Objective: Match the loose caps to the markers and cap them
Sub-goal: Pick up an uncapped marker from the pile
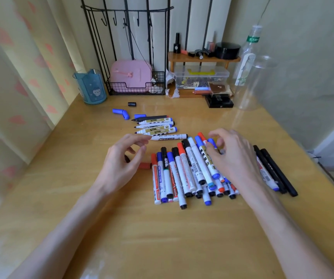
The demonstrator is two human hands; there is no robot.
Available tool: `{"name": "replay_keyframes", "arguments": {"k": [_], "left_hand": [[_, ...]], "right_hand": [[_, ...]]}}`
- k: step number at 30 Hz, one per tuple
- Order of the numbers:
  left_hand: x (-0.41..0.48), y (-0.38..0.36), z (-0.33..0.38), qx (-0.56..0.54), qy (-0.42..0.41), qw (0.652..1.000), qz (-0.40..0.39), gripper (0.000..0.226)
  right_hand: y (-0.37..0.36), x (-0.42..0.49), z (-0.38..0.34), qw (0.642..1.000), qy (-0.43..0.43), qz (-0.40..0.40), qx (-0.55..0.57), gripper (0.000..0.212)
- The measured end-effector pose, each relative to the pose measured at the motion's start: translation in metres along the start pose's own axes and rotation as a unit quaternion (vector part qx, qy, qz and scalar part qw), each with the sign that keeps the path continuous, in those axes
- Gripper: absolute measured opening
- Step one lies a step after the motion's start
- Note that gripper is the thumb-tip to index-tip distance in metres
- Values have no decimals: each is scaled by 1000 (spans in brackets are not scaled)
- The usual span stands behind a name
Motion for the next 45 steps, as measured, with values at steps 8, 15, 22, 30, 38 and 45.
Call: {"name": "replay_keyframes", "arguments": {"k": [8,15,22,30,38,45], "left_hand": [[-17,44,-52,120,34,992,-14,53],[-25,37,-77,156,48,981,-102,39],[-27,29,-75,165,29,979,-113,27],[-23,32,-59,97,58,992,-48,11],[-26,11,-34,-76,91,992,-31,16],[-28,-2,-28,-114,103,987,-46,19]], "right_hand": [[-57,39,-62,991,104,-89,10,19],[-114,77,-72,977,78,-174,-96,17],[-134,77,-79,962,78,-240,-104,24],[-98,43,-114,967,148,-206,23,19],[-36,-16,-80,969,179,-131,112,15],[-33,-29,-56,973,175,-100,110,16]]}}
Point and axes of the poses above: each hand's wrist, its own x-axis towards the middle knuckle, its own y-axis out of the back of the hand, z = x × y, the point moved 10 cm from there along x, towards the middle knuckle, and after that the axes turned 6 degrees about -y, right-handed, at the moved point
